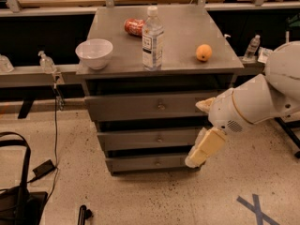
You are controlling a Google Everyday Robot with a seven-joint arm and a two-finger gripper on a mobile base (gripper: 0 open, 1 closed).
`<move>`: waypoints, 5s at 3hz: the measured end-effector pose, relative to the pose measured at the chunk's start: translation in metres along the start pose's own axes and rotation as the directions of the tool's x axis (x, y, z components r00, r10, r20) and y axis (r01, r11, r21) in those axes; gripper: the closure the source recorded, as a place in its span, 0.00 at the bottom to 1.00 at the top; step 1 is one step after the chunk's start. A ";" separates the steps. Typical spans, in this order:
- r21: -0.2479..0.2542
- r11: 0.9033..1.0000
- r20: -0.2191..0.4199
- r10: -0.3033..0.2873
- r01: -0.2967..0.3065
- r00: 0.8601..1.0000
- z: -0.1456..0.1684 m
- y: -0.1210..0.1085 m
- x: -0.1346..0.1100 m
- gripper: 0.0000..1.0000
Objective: Open middle drawer
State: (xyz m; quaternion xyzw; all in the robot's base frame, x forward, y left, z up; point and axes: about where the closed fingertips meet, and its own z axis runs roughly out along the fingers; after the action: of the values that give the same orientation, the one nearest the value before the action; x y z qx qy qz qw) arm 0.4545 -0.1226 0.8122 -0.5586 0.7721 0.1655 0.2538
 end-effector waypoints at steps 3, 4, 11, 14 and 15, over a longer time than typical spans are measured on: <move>0.039 0.999 0.199 0.006 -0.015 0.980 0.195 -0.069 0.021 0.00; 0.060 0.997 0.220 0.037 -0.052 0.975 0.215 -0.080 0.030 0.00; 0.250 0.944 -0.149 -0.184 0.217 0.971 0.304 -0.152 0.107 0.00; 0.225 0.876 0.015 -0.442 0.428 0.897 0.317 -0.164 0.113 0.00; 0.203 0.865 0.018 -0.473 0.460 0.881 0.325 -0.168 0.109 0.00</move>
Offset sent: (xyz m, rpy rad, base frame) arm 0.1560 0.0645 -0.2016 0.3312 -0.1706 -0.0809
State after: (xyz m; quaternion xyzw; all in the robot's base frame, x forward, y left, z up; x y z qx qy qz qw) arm 0.6543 -0.0862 0.4888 -0.6956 0.6175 0.0425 0.3648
